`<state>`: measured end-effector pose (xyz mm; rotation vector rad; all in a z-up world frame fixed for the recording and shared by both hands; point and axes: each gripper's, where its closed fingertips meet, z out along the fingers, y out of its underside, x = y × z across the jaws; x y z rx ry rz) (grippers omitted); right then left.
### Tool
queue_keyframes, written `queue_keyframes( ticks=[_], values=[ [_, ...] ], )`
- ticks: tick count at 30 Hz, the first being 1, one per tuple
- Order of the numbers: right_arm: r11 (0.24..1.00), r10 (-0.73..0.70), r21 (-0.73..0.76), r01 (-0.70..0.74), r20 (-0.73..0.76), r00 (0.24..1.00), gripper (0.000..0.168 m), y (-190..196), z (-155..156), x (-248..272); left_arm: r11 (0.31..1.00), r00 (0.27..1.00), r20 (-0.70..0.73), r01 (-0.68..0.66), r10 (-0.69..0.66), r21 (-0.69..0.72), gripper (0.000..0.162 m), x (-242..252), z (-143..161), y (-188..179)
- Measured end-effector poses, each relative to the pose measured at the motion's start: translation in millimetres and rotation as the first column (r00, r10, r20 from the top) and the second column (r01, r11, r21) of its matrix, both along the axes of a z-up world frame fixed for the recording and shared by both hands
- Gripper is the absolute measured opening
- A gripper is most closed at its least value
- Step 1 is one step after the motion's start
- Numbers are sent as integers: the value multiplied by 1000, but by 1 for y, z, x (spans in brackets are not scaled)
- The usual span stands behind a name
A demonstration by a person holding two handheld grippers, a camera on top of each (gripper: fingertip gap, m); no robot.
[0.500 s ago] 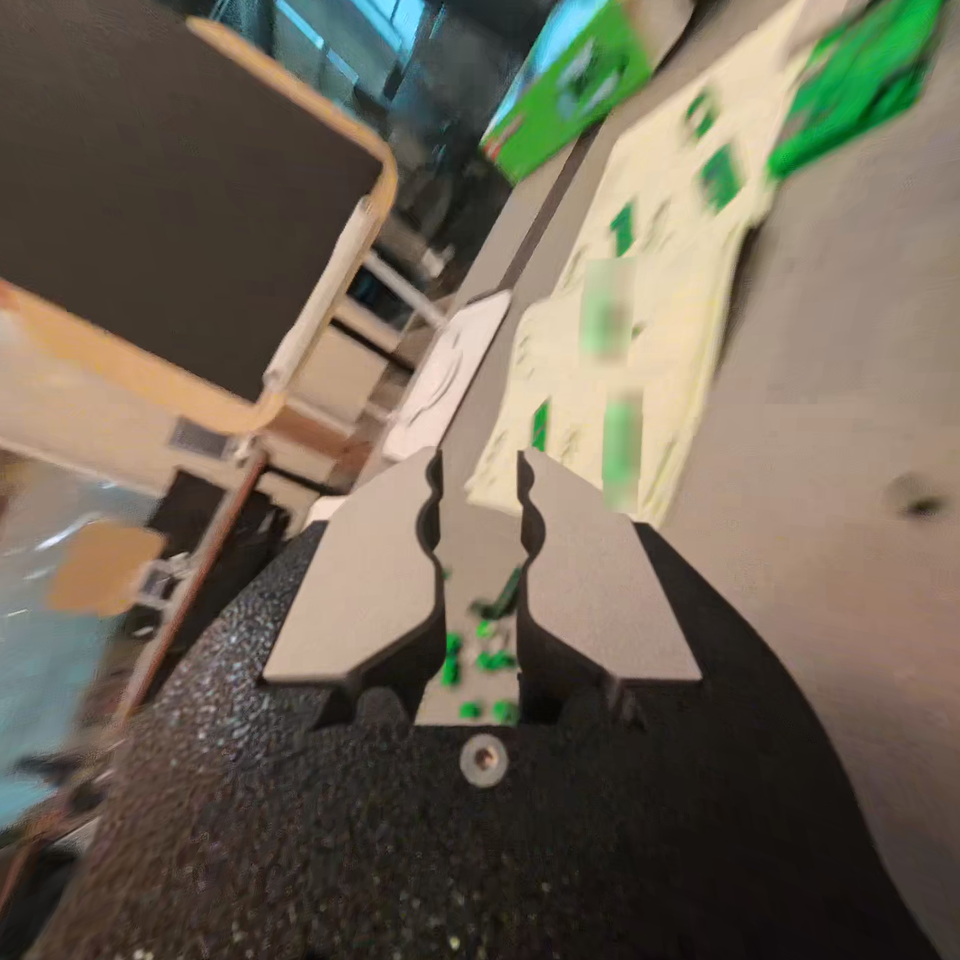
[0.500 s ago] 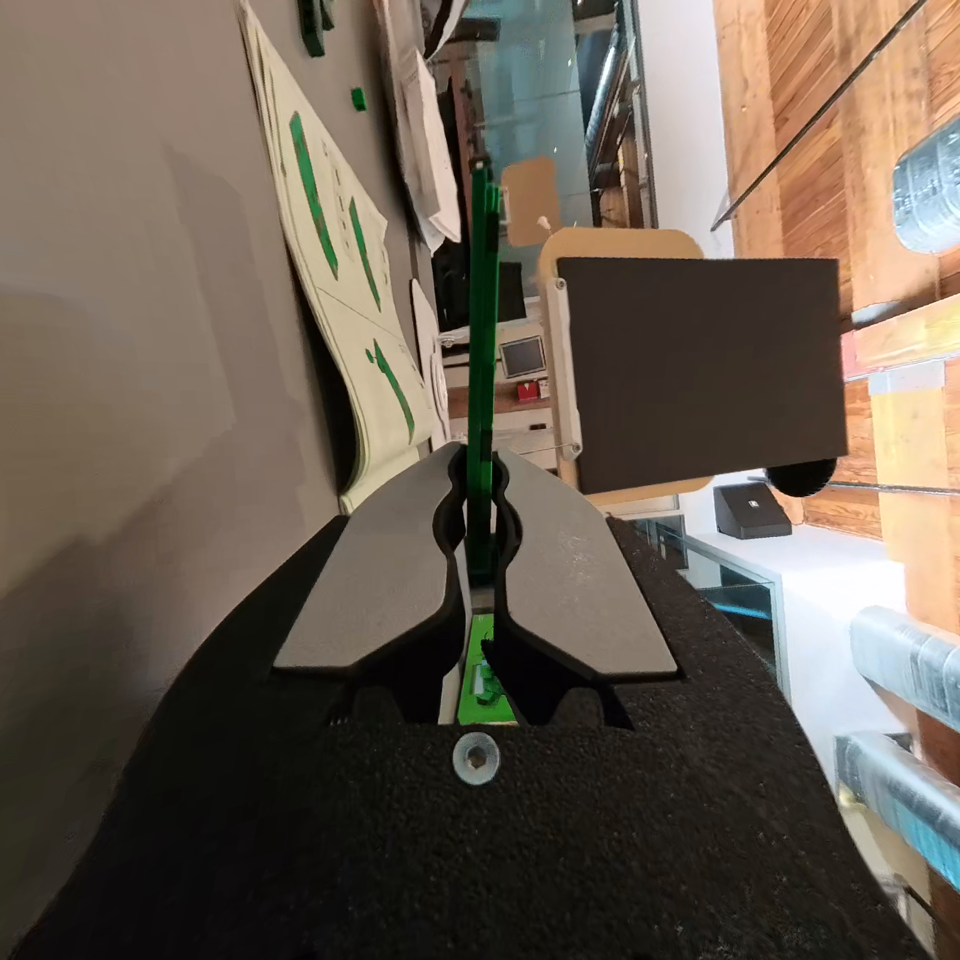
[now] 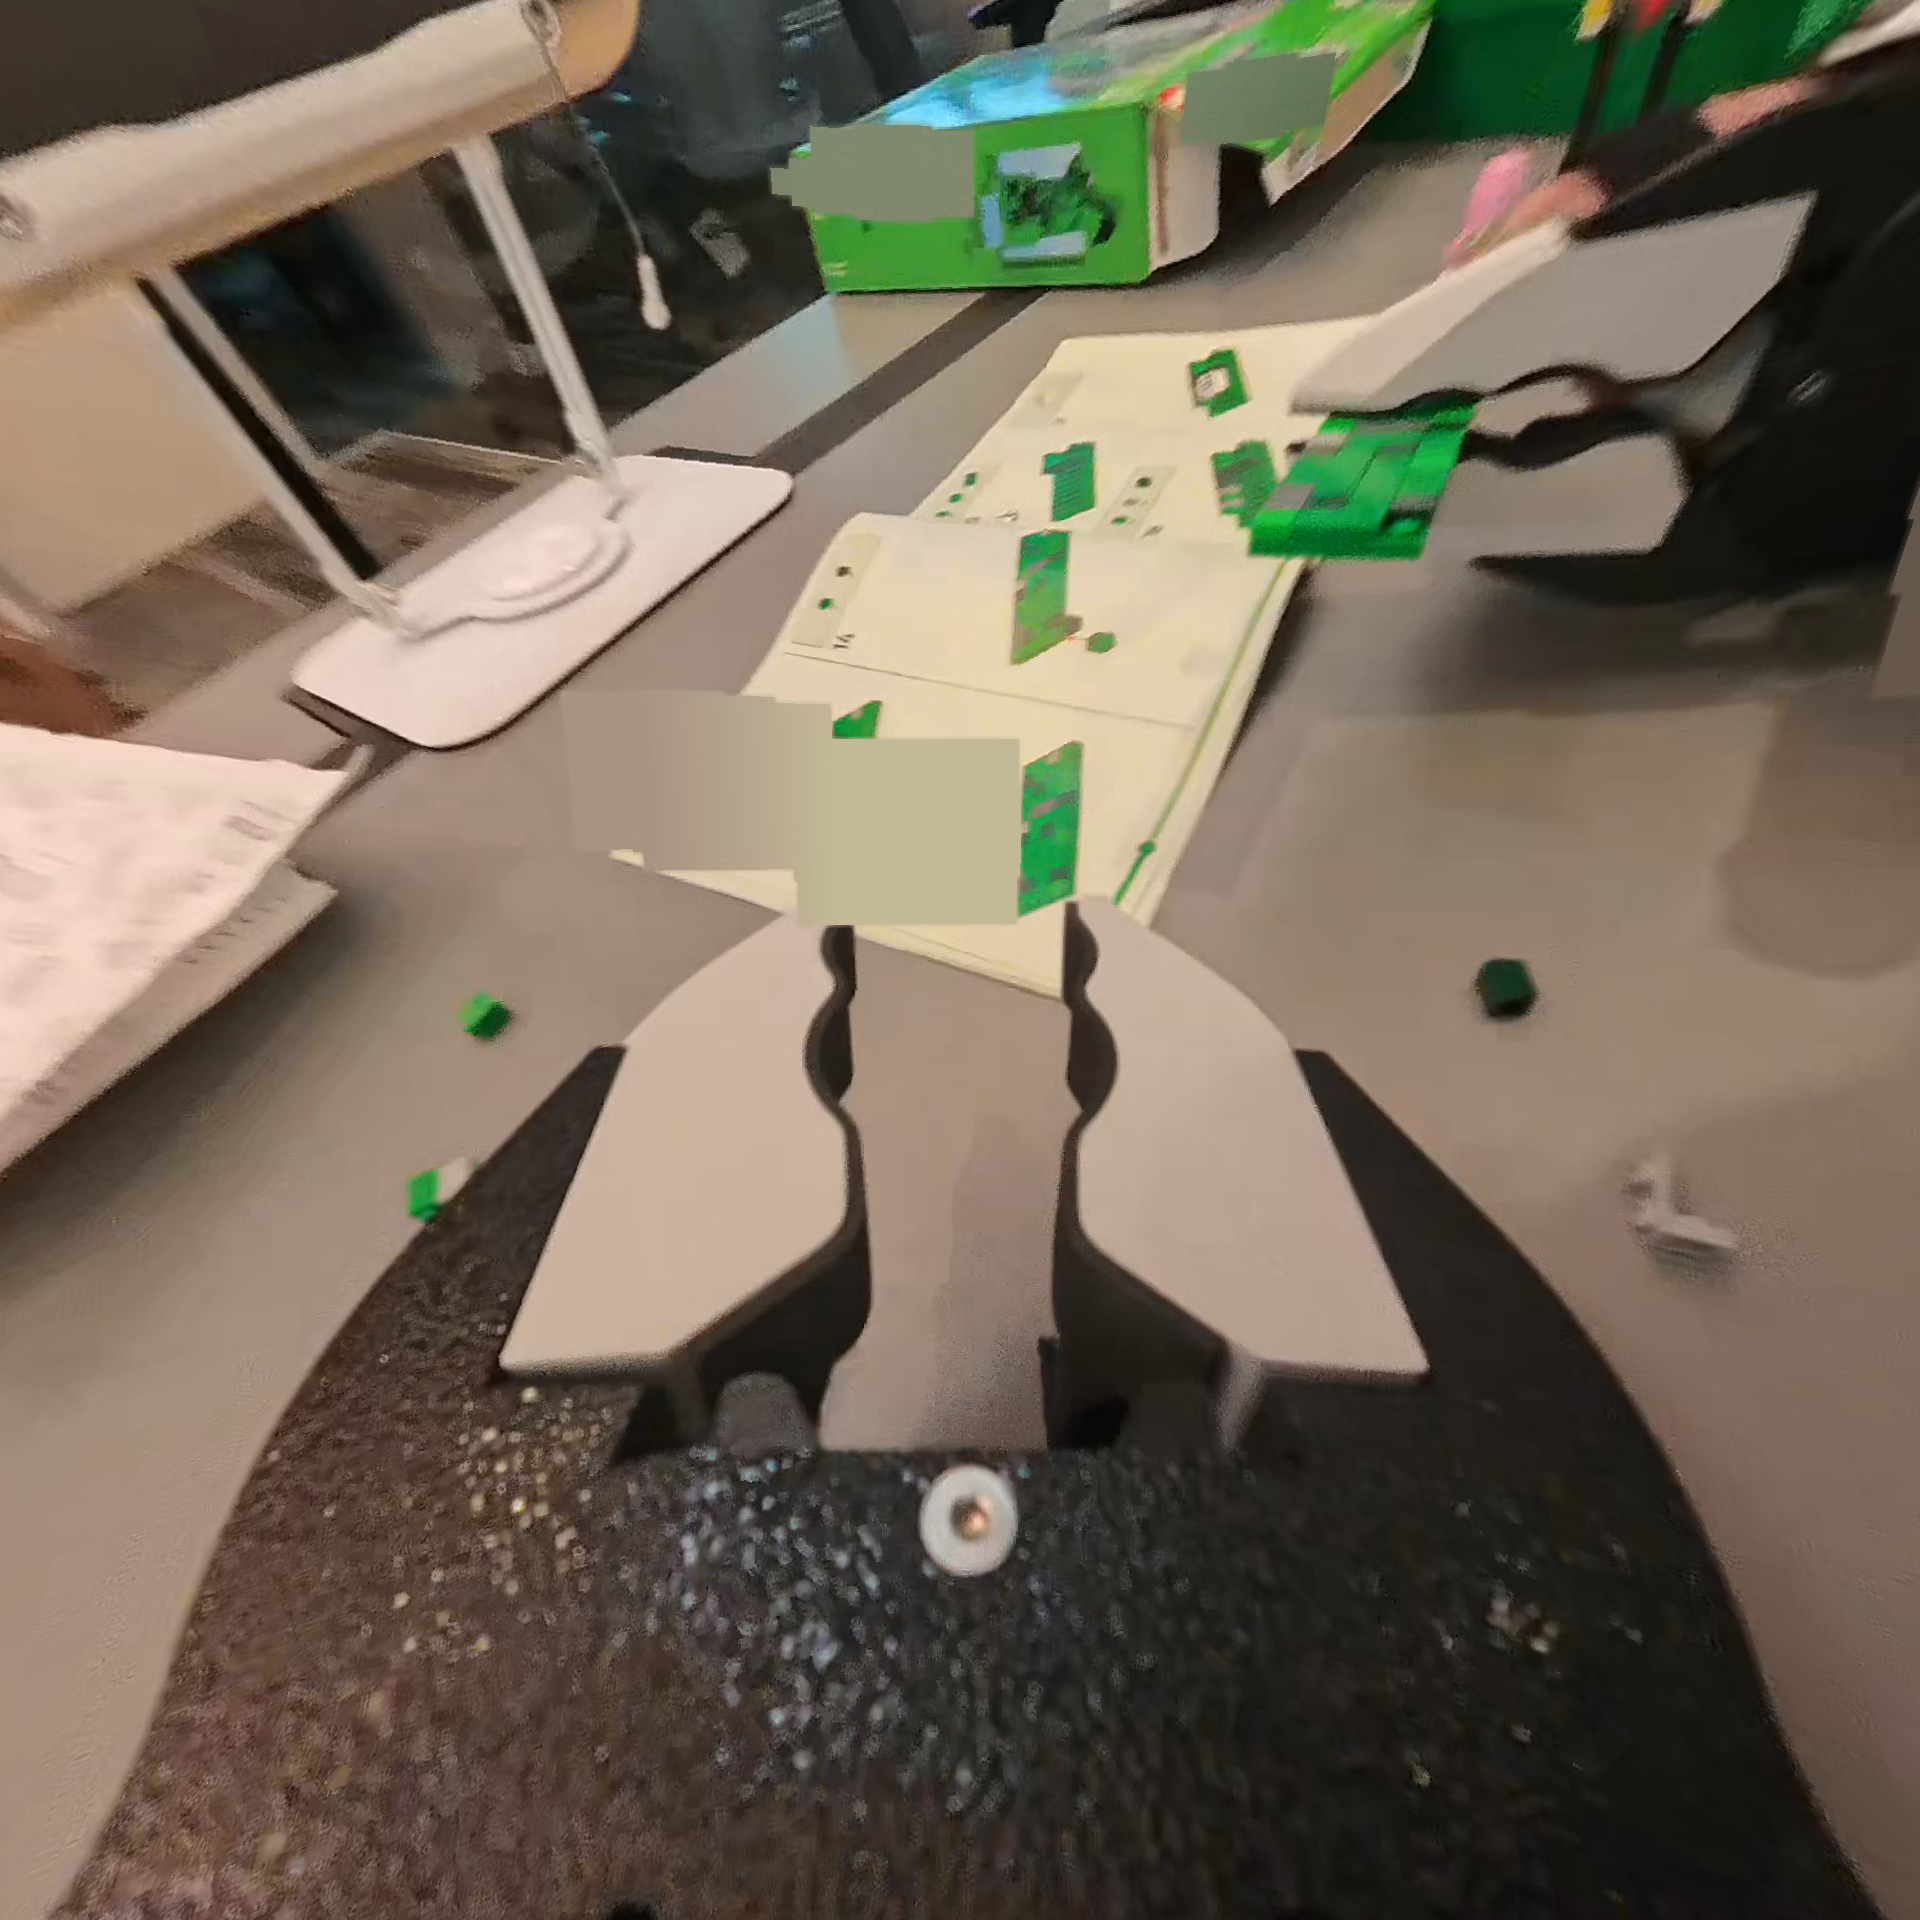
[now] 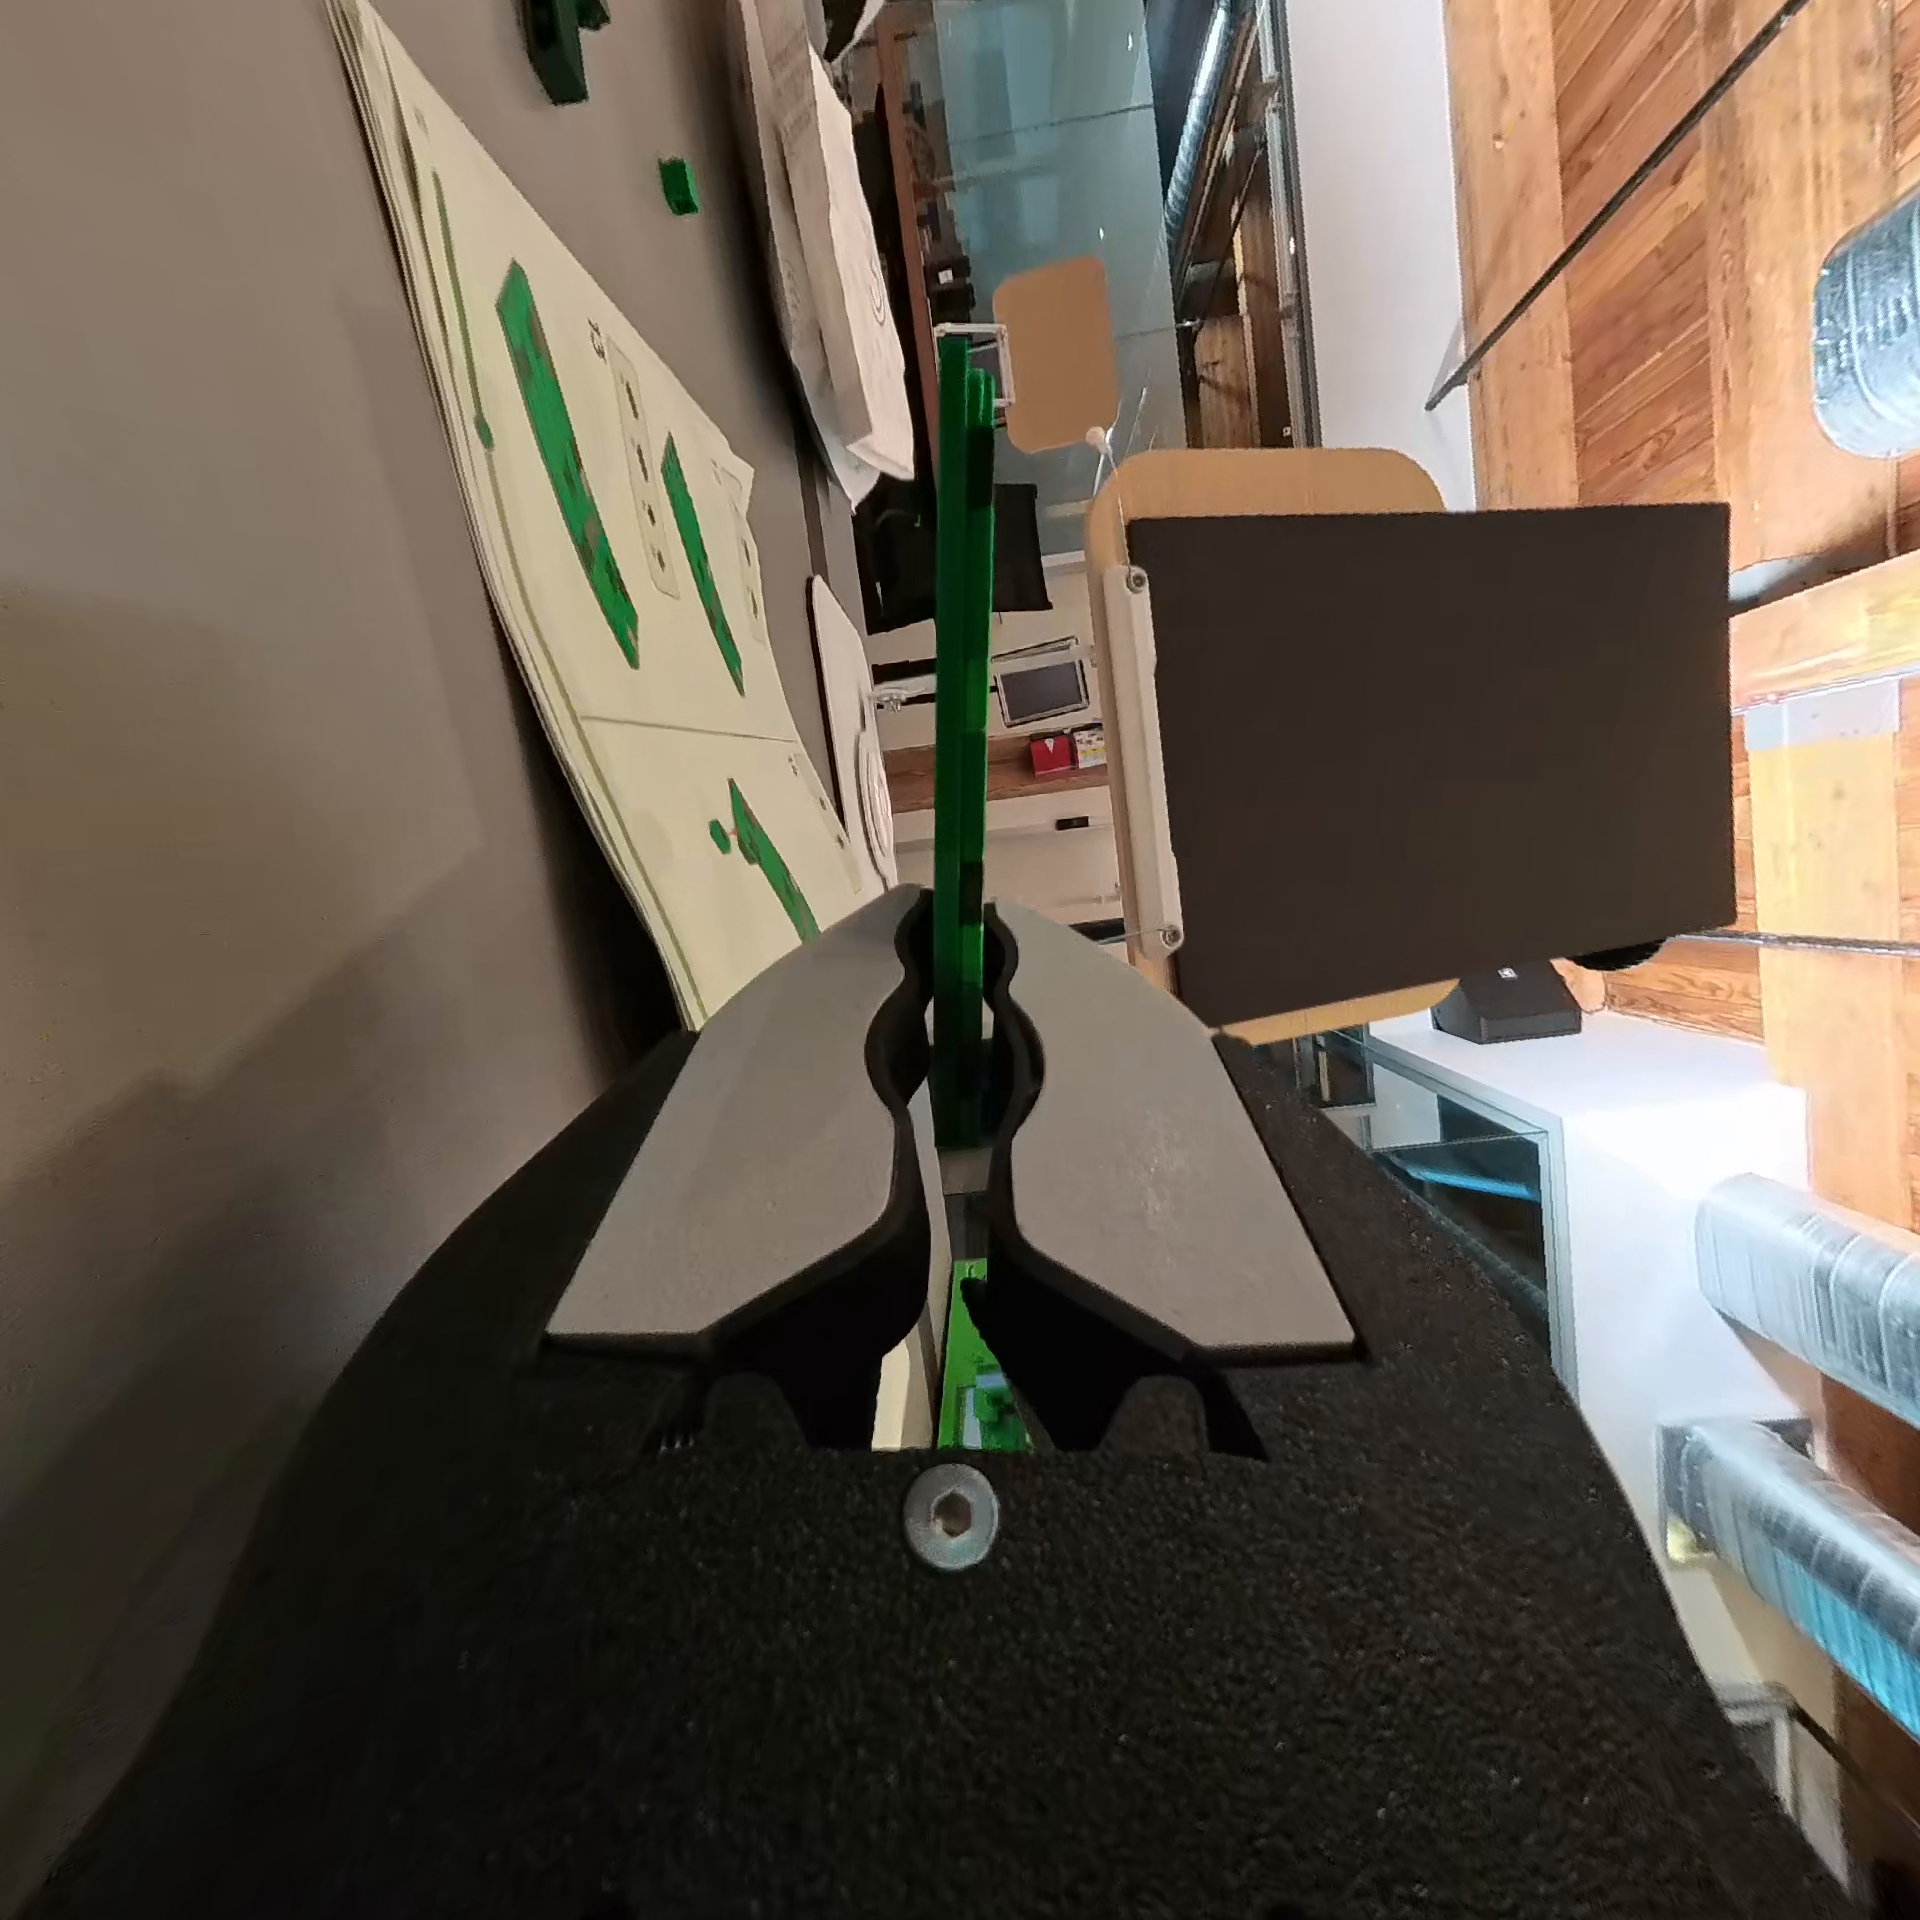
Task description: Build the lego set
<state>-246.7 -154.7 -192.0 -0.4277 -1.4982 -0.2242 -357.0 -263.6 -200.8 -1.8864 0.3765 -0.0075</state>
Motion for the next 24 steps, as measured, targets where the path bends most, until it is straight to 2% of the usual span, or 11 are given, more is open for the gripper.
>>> queue_keyframes(
  ticks=[3, 6, 9, 11, 13, 15, 18, 21, 24],
  values=[
    [1000, 3, 2, -3, 6, 1000, 7, 0, -2, -3, 995, 993, 81, 87, -83, -47, 38, 9, -4, -5],
    [1000, 4, -15, -4, 8, 1000, 6, 2, -2, -2, 962, 959, 126, 264, -254, -70, 34, 36, -7, -15],
    [999, 16, -30, -16, 13, 1000, 7, 1, -4, -1, 932, 936, 96, 348, -339, -99, 30, 51, -7, -23],
    [999, 34, -36, -33, 15, 999, 7, -1, -4, 0, 952, 958, 20, 287, -286, -105, 28, 36, -4, -25],
    [998, 50, -38, -50, 13, 999, 6, -4, -4, 1, 991, 992, -29, 118, -120, -58, 25, 0, 9, -27],
    [997, 59, -48, -58, 15, 998, 7, -5, -5, 0, 998, 998, 42, -58, 56, 38, 19, -41, 29, -35],
    [996, 63, -60, -62, 16, 998, 7, -5, -5, 0, 977, 967, 181, -198, 181, 80, 21, -82, 40, -51],
    [996, 66, -69, -64, 22, 998, 6, -5, -6, -1, 969, 957, 154, -246, 246, -21, 25, -98, 22, -59],
    [995, 68, -73, -66, 30, 997, 7, -5, -8, -1, 978, 970, 141, -184, 197, -97, 22, -87, 8, -53]
  ],
)
